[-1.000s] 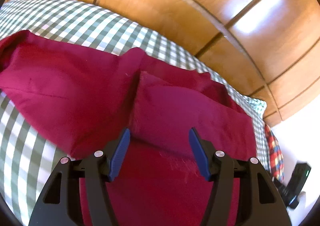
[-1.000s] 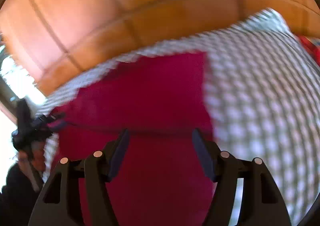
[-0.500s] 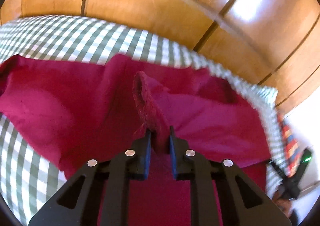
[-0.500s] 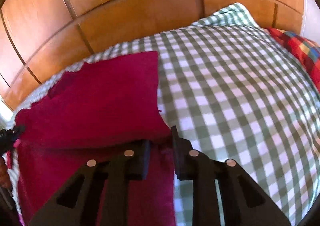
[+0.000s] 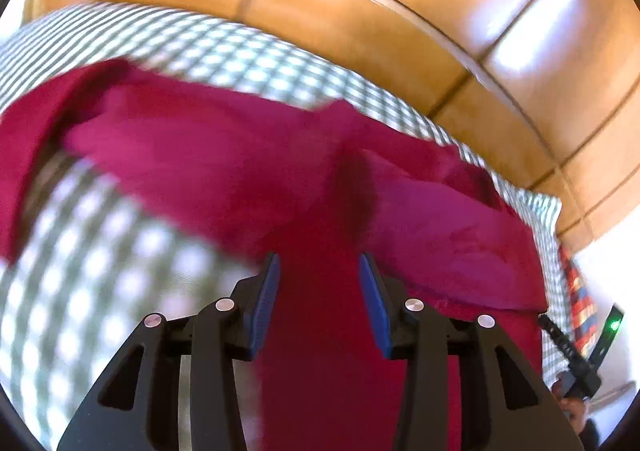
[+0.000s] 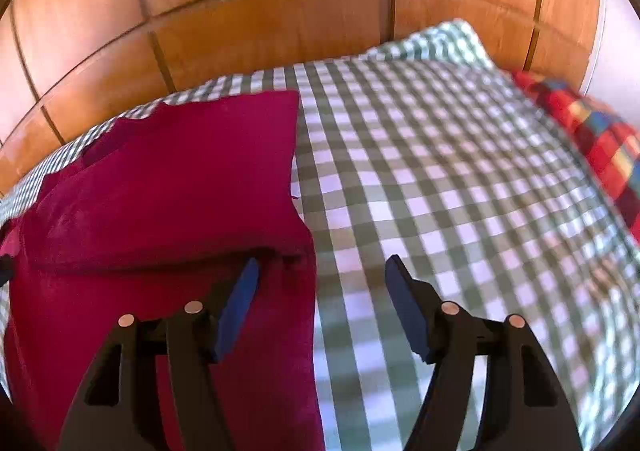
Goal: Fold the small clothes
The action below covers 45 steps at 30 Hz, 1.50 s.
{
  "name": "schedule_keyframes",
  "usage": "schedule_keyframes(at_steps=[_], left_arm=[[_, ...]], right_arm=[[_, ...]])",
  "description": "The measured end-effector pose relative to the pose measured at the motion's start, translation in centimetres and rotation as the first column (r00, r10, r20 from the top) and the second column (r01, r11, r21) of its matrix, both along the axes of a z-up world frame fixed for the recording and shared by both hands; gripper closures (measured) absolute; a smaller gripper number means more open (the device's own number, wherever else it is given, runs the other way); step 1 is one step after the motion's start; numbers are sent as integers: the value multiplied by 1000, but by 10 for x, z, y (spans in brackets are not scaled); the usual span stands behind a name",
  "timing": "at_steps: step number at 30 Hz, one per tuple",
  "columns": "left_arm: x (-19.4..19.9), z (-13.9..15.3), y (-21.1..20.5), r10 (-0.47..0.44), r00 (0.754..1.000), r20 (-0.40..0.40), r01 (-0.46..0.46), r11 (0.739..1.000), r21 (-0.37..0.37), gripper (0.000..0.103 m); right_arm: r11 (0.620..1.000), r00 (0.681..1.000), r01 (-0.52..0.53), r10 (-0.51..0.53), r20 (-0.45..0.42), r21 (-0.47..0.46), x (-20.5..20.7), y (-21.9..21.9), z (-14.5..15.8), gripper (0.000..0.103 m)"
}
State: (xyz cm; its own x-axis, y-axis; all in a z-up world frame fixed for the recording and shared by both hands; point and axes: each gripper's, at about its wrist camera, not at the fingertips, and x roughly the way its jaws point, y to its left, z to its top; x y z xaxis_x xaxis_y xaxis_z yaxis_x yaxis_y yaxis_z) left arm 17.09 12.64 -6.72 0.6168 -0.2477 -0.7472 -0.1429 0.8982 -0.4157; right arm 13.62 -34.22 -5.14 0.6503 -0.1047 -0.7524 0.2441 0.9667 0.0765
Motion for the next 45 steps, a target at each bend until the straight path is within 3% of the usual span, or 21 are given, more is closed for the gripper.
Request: schedule_keyframes(at_steps=[3, 5, 7, 8, 10, 13, 17, 19, 21, 22, 24, 25, 26, 28, 30, 33, 36, 39, 45], left_arm=[[-31, -1, 54, 136, 991, -3, -137, 990, -23, 62], [-56, 0, 95, 266, 964, -8, -266, 964, -23, 63], [-74, 3, 121, 351, 936, 3, -351, 935, 47, 63], [-86, 7, 134, 396, 918, 18, -395, 911, 117, 63], [-99, 13, 145, 421, 906, 48, -421, 878, 227, 63], [-105, 19, 136, 351, 932, 86, -357, 853, 380, 62], [-94, 21, 101, 179, 978, 107, -209, 834, 511, 43], [-80, 15, 83, 115, 989, 94, -148, 790, 595, 40], [-61, 4, 78, 109, 993, 55, -118, 755, 645, 40], [-54, -1, 81, 116, 992, 38, -112, 743, 659, 40], [-34, -15, 90, 154, 988, -19, -98, 714, 693, 64], [-27, -20, 100, 162, 985, -62, -79, 735, 673, 96], [-24, -19, 109, 175, 980, -92, -76, 765, 640, 99], [-27, 1, 127, 192, 979, -72, -124, 835, 536, 100], [-35, 33, 144, 187, 982, -38, -159, 912, 378, 100], [-45, 82, 157, 156, 987, 32, -159, 968, 196, 100], [-45, 128, 153, 125, 987, 98, -128, 991, 23, 100], [-37, 166, 133, 94, 984, 153, -80, 992, -95, 100], [1, 214, 40, -57, 970, 238, 107, 974, -200, 100]], right_arm=[[998, 997, -63, 63, 35, 4, -15, 24, 10, 29], [993, 992, -120, 121, 45, -13, -23, 48, 11, 27], [982, 982, -186, 186, 30, -17, -26, 74, 5, 27], [978, 978, -207, 208, 19, -18, -26, 84, 1, 27], [970, 969, -245, 244, -17, -12, -23, 103, -13, 27], [967, 968, -249, 248, -32, -53, -22, 122, -25, 23], [969, 969, -245, 244, -30, -37, -21, 122, -29, 20], [969, 969, -245, 244, -26, -34, -22, 123, -30, 20], [969, 970, -245, 244, -25, -41, -22, 124, -31, 19], [969, 969, -245, 244, -25, -43, -21, 124, -31, 19], [969, 969, -245, 245, -21, -34, -21, 122, -31, 19], [969, 969, -246, 245, -18, -28, -21, 121, -31, 19], [969, 969, -245, 245, -15, -25, -21, 121, -31, 18], [969, 969, -246, 246, -11, -18, -22, 120, -32, 18], [969, 969, -248, 247, -10, -15, -22, 120, -33, 16], [969, 969, -249, 248, -5, -10, -22, 120, -33, 16], [968, 968, -250, 250, 7, 8, -23, 117, -33, 16], [968, 968, -251, 251, 15, 23, -24, 116, -32, 15], [966, 967, -252, 250, 38, 61, -26, 112, -31, 15]])
